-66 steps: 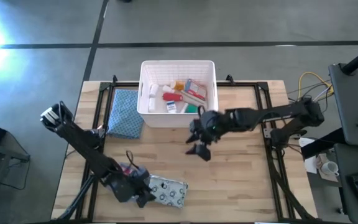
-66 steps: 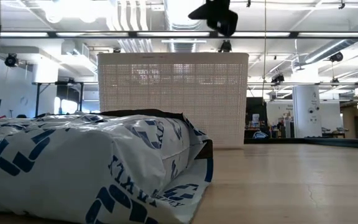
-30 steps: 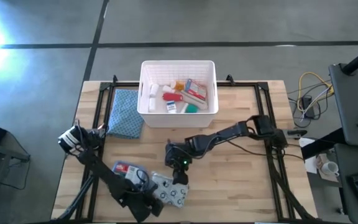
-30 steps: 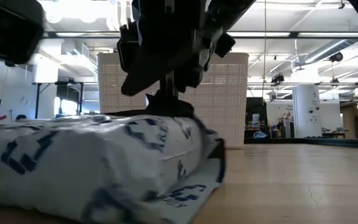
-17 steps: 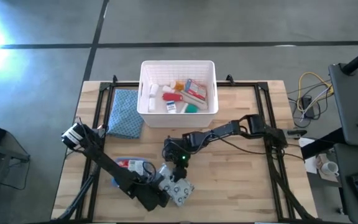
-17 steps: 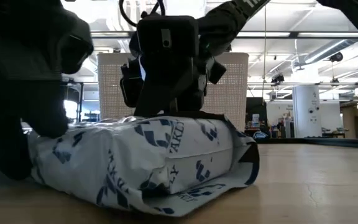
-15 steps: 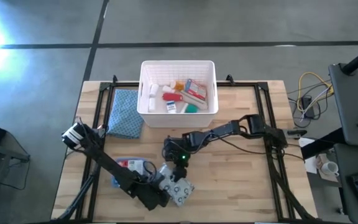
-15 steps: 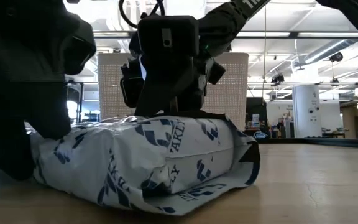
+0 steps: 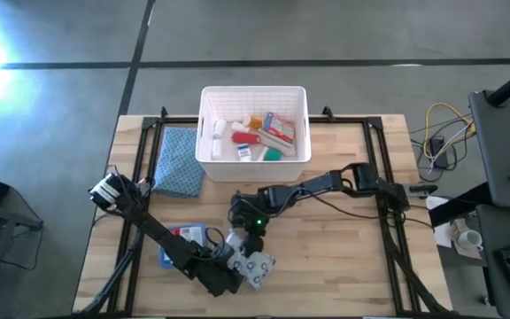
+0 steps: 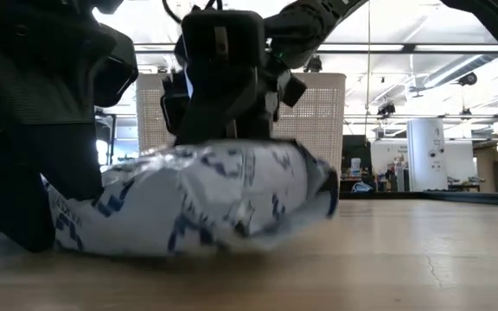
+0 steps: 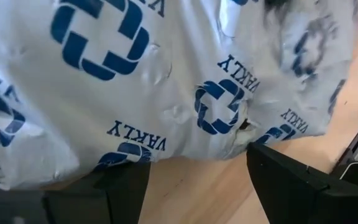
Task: Pick & place medical supplies in basket/bin
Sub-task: Put the white mailer bag in the white bin
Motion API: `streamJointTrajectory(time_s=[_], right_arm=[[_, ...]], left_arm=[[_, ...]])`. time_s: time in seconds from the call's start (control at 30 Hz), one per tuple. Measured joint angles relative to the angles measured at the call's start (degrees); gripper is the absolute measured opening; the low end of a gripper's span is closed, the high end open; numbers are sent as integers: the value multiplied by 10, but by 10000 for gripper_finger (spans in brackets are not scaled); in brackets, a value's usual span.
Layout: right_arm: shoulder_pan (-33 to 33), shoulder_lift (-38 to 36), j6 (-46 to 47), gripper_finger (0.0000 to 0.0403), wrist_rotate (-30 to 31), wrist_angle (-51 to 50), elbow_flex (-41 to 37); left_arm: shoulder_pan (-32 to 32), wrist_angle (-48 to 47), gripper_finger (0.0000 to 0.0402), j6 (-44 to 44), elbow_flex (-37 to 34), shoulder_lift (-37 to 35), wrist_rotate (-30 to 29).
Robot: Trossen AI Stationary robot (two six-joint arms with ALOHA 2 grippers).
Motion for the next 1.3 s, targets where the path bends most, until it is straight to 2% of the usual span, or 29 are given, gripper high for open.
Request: streamJointTrajectory(time_s=[0.27, 0.5, 0.67, 1.03, 1.13, 1.3], right_arm=[[-1, -30, -4, 183, 6, 3, 3], [-3, -63, -10, 166, 48, -25, 3], [-4, -119, -39, 164, 113, -53, 4], [-41, -293, -55, 162, 321, -72, 5], [-56, -341, -75, 162, 424, -66, 6], [-98, -405, -113, 162, 576, -74, 6]], left_arm=[[-1, -23, 246, 12, 15, -5, -2], [-1, -140, 246, 32, 67, -6, -48], [0, -287, 246, 37, 140, -14, -80], [-2, -756, 246, 28, 433, -15, -246], [-1, -728, 246, 60, 476, -37, -309], [-2, -750, 246, 87, 519, -62, -359]])
